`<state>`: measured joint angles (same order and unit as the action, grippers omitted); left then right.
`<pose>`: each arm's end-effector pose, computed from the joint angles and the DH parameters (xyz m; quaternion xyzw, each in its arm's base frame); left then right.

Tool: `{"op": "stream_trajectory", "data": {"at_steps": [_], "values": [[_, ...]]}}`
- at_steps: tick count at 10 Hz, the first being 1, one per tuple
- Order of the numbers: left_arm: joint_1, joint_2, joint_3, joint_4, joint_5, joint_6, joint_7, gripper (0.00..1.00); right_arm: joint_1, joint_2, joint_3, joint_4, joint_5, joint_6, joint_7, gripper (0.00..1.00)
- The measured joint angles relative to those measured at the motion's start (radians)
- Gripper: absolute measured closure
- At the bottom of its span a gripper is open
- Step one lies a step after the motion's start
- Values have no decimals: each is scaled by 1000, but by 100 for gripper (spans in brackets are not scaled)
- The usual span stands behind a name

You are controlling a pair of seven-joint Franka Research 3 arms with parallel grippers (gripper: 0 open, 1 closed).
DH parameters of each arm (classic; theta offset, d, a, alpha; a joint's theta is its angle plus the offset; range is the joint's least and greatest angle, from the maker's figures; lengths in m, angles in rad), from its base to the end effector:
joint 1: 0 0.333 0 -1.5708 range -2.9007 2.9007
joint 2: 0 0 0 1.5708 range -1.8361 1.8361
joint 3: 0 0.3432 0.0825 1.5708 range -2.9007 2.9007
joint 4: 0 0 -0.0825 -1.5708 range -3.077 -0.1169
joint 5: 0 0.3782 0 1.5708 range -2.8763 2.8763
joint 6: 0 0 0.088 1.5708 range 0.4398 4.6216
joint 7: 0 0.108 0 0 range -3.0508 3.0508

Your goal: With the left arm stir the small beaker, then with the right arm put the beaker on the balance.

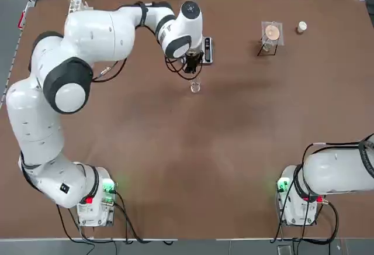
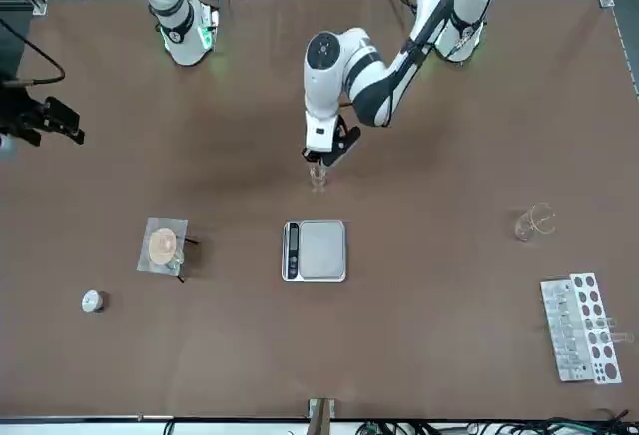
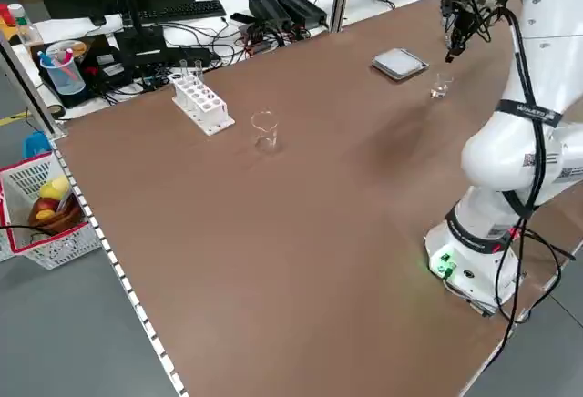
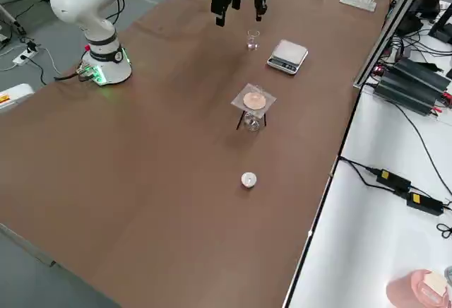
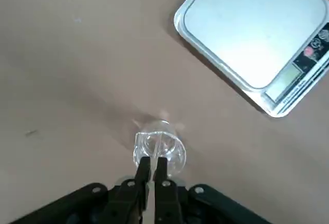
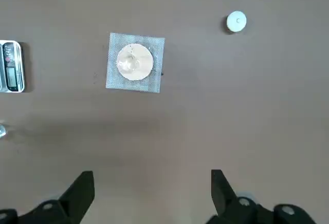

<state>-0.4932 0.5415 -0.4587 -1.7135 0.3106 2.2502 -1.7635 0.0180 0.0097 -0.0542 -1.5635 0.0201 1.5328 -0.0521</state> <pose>0.4342 -0.5259 0.3321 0.9412 0.3363 0.0154 0.0287 0.5475 -0.0174 0.6455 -0.9997 -0.0081 0.0197 0.0107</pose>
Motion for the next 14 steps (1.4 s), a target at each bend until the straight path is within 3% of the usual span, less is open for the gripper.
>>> {"op": "stream_trajectory", "data": {"at_steps": [14], "values": [[-14, 19, -7, 44, -1, -37, -55, 92, -1, 0, 0, 0, 0, 0, 0, 0]]}}
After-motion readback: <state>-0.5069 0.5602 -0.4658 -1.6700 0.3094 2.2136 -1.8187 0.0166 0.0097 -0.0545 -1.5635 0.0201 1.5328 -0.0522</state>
